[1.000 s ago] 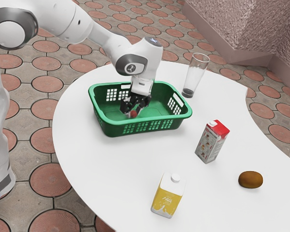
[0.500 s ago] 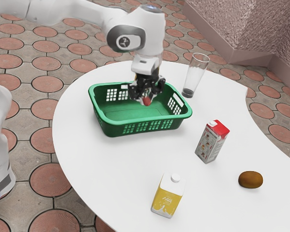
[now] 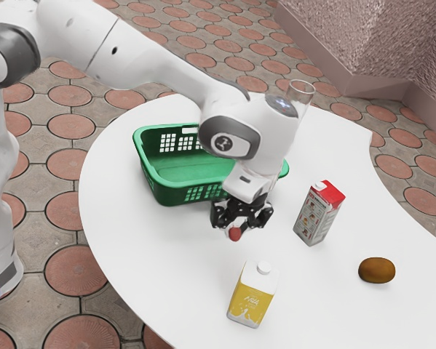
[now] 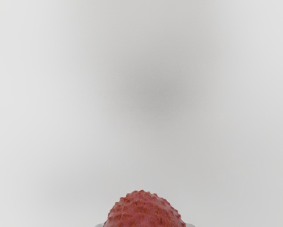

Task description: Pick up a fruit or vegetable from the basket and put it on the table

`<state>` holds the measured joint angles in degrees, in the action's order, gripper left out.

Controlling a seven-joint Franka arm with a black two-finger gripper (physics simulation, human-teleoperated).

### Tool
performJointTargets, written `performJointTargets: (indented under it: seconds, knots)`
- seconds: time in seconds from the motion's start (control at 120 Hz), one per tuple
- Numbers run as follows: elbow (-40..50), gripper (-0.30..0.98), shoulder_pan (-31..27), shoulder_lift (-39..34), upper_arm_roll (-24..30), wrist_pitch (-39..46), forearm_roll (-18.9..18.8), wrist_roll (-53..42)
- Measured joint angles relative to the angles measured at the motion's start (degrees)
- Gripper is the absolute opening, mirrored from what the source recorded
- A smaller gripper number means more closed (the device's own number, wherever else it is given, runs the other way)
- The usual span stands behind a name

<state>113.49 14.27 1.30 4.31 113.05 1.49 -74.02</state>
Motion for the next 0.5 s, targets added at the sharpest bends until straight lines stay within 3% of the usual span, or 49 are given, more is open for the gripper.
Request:
performJointTargets:
  seconds: [0.167, 0.267, 0.367, 0.5]
  knots:
    - [-0.03, 0.15, -0.64, 2.19, -0.02, 1.96, -0.18, 0.38]
    - [-0.02, 0.41, -1.30, 2.92, -0.05, 3.12, -0.81, 0.52]
    - [-0.83, 0.55, -1.57, 3.62, -0.88, 3.40, -1.07, 0.57]
    - [-17.43, 0.63, -6.62, 3.93, -3.52, -7.86, 0.60, 0.21]
